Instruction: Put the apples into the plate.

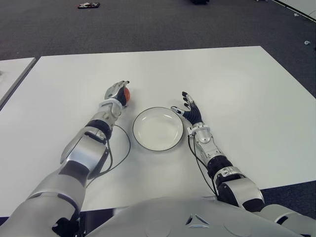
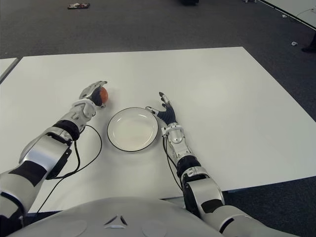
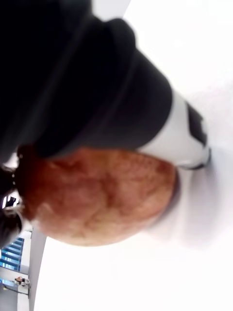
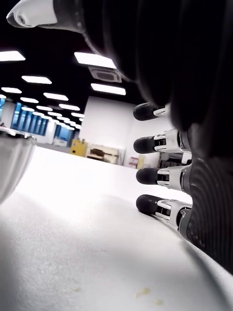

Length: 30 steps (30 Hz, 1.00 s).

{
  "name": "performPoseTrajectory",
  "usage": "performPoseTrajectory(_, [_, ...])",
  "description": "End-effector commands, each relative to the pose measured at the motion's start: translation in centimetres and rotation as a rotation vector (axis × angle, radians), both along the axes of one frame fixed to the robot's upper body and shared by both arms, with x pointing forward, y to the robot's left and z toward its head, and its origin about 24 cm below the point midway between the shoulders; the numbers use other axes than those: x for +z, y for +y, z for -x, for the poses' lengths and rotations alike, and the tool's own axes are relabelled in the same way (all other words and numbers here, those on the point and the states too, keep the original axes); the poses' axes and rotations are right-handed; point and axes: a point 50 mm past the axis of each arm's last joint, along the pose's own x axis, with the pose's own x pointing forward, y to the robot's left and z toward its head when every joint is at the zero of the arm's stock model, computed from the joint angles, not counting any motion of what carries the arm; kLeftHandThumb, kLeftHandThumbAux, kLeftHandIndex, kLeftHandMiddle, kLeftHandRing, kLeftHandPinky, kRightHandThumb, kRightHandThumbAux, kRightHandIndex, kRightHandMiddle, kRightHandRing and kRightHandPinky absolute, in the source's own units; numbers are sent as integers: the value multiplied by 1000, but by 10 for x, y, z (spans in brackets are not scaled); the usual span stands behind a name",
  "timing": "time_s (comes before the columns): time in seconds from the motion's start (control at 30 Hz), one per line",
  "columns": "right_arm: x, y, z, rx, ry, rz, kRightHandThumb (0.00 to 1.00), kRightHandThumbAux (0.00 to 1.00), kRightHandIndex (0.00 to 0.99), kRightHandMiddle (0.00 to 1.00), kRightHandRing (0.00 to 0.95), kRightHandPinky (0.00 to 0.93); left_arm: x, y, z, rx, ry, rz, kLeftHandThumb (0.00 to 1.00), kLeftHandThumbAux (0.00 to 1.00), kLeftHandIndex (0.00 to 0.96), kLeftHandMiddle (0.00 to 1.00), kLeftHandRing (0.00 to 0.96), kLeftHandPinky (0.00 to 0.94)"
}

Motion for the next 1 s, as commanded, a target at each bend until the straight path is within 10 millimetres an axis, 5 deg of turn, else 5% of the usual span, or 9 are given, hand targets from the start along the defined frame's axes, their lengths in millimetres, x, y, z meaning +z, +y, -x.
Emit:
performPoseTrajectory(0.03, [-12, -4, 8, -23, 68, -4, 21, 591, 0, 0, 0, 0, -26, 2, 19, -26, 118, -77, 0, 339, 32, 87, 138, 250])
performPoseTrajectory(0.17, [-12, -4, 8, -24, 69, -6, 22, 591, 0, 0, 0, 0, -26, 1, 20, -53, 99, -112, 0, 343, 161, 329, 390, 480])
performPoseTrajectory(0.23, [-12, -3, 8, -24, 70, -10, 23, 591, 0, 0, 0, 0, -26, 0, 21, -71, 60, -132, 72, 412, 304, 506, 542, 615])
performPoseTrajectory(0.3, [-12, -3, 8, -24, 71, -14, 25, 591, 0, 0, 0, 0, -26, -1, 22, -84, 29, -151, 178, 488, 444, 651, 670, 743])
performPoseTrajectory(0.4, [-12, -3, 8, -26, 73, -21, 28, 594, 0, 0, 0, 0, -30, -2, 26, -84, 0, -166, 536, 629, 442, 737, 746, 802])
performPoseTrajectory(0.6, [-12, -3, 8, -29, 78, -27, 34, 597, 0, 0, 0, 0, -35, -3, 32, -56, -27, -128, 710, 688, 444, 805, 796, 832])
performPoseTrajectory(1.0, [-11, -2, 7, -28, 68, -15, 39, 593, 0, 0, 0, 0, -33, -7, 30, -5, -48, -22, 745, 695, 445, 832, 831, 828])
